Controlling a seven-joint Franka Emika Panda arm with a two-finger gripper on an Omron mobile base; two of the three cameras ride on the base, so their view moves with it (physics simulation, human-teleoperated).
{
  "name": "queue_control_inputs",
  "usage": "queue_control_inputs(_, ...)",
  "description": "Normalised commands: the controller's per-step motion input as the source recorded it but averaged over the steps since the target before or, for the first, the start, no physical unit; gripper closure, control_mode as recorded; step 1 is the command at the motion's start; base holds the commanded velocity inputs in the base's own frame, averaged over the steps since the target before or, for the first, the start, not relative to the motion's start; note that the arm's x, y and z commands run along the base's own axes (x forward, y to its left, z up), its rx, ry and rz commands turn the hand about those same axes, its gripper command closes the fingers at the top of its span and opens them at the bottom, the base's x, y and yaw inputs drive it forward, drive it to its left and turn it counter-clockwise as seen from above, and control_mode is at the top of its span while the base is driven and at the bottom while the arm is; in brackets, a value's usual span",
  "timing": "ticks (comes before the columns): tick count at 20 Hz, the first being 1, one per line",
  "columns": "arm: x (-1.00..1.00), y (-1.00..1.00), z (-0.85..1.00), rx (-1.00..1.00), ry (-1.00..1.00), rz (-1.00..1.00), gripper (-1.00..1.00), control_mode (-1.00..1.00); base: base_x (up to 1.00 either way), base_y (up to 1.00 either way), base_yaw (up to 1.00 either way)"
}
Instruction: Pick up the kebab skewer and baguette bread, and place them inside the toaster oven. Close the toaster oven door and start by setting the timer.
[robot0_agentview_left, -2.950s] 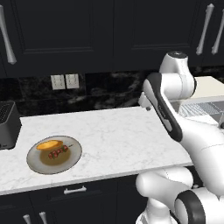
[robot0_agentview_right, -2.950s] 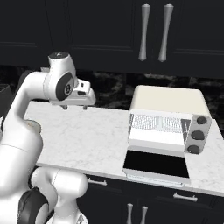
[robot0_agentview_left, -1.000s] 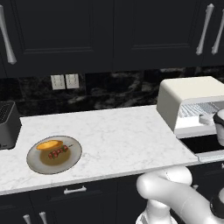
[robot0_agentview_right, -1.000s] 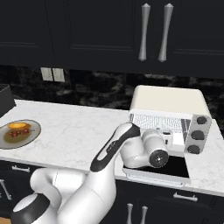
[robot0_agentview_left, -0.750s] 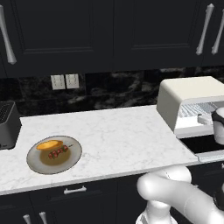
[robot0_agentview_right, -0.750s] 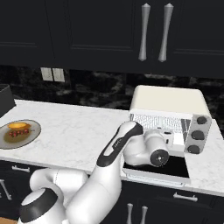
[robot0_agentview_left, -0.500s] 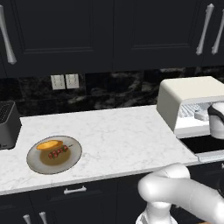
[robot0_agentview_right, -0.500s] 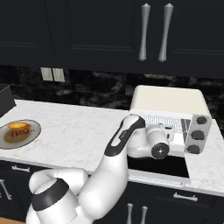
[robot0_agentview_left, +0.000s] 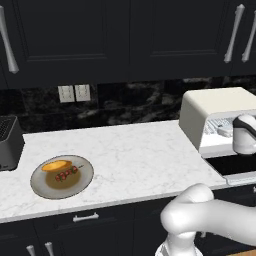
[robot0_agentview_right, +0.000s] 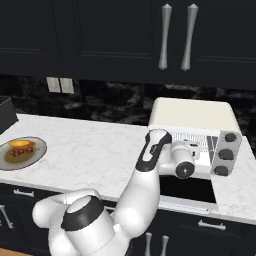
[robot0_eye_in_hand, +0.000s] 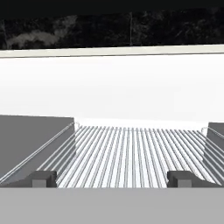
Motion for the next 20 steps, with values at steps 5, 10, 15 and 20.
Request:
queue_control_inputs(5,0.17,-0.28,-0.2,0.0,0.0,0.0,-1.0,-1.0,0.0,0.0,0.0)
queue_control_inputs(10,0.35,-0.11,-0.13,0.0,-0.01,0.0,-1.0,-1.0,0.0,0.0,0.0)
queue_control_inputs(15,0.21,-0.04,-0.26,0.0,-0.01,0.0,-1.0,-1.0,0.0,0.0,0.0)
queue_control_inputs(20,0.06,-0.02,-0.39,-0.01,0.0,0.0,-1.0,-1.0,0.0,0.0,0.0)
